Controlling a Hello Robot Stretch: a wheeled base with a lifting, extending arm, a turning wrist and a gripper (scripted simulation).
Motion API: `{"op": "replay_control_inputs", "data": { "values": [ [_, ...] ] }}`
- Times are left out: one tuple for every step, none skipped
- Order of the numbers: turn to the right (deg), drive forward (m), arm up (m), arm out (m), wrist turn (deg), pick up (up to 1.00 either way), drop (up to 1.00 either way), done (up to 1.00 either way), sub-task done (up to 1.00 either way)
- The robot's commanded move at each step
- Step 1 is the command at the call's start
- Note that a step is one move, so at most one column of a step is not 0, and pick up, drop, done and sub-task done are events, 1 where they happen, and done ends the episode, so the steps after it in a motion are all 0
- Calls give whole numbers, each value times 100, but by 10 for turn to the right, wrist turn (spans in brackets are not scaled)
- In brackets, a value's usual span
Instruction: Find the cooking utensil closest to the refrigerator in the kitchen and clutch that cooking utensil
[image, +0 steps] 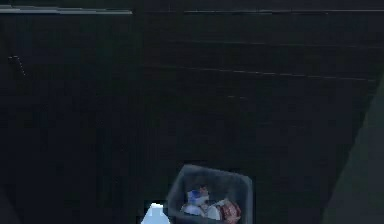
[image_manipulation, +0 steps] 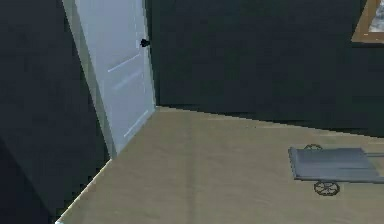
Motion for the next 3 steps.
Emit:
{"op": "replay_control_inputs", "data": {
  "values": [
    [-450,0,0,0,0,0,0,0,0],
    [-390,0,0,0,0,0,0,0,0],
    [0,100,0,0,0,0,0,0,0]
  ]
}}
